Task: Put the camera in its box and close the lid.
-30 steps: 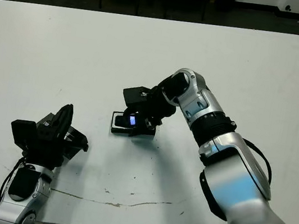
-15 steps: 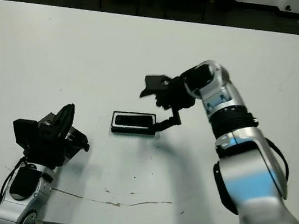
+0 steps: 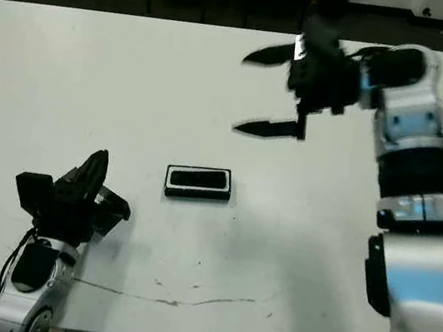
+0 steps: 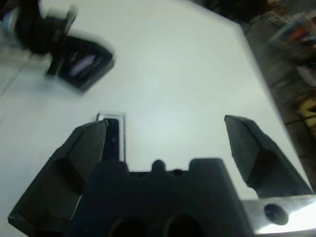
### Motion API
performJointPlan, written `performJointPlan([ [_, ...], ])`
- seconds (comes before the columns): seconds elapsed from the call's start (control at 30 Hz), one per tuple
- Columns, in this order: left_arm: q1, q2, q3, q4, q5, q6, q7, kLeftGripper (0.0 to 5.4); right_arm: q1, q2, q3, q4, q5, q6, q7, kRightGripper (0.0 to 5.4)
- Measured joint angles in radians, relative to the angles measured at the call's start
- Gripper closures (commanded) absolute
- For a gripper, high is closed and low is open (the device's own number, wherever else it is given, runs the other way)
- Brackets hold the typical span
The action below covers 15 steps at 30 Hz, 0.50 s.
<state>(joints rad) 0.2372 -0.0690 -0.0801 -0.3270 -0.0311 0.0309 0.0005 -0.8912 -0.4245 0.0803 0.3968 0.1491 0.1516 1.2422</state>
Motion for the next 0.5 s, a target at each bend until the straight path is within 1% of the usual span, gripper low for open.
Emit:
performJointPlan([
  [0.03,0.000,0.001,0.001,0.000,0.000,-0.001,0.000,5.40,0.061,0.019,-0.017,-0.059,-0.003,0.003,-0.081,0.23],
  [0.07,-0.001,0.001,0.002,0.000,-0.001,-0.001,-0.001,5.40,0.128,0.041,-0.025,-0.120,-0.014,-0.009,-0.172,0.34],
  [0.1,-0.001,0.001,0.003,0.000,-0.001,-0.001,-0.001,5.40,0.194,0.066,-0.024,-0.173,-0.039,-0.038,-0.261,0.51],
  [0.13,-0.001,0.002,0.004,0.000,-0.001,0.000,-0.003,5.40,0.250,0.089,-0.017,-0.214,-0.068,-0.078,-0.334,0.67],
  [0.2,-0.001,0.005,0.006,-0.002,0.000,0.001,-0.003,5.40,0.359,0.130,0.016,-0.295,-0.161,-0.171,-0.492,1.04],
  [0.27,-0.001,0.009,0.008,-0.003,0.000,0.002,-0.005,5.40,0.434,0.165,0.056,-0.336,-0.247,-0.267,-0.622,1.41],
  [0.33,-0.001,0.013,0.013,-0.004,-0.003,0.003,-0.009,5.40,0.482,0.186,0.095,-0.328,-0.313,-0.389,-0.716,1.78],
  [0.43,-0.001,0.015,0.021,-0.007,-0.009,0.009,-0.012,5.40,0.499,0.198,0.148,-0.251,-0.397,-0.577,-0.822,2.33],
  [0.47,-0.002,0.016,0.024,-0.007,-0.009,0.009,-0.014,5.40,0.499,0.200,0.167,-0.222,-0.423,-0.623,-0.849,2.52],
  [0.5,-0.002,0.017,0.025,-0.008,-0.009,0.009,-0.015,5.40,0.499,0.200,0.184,-0.201,-0.450,-0.650,-0.870,2.70],
])
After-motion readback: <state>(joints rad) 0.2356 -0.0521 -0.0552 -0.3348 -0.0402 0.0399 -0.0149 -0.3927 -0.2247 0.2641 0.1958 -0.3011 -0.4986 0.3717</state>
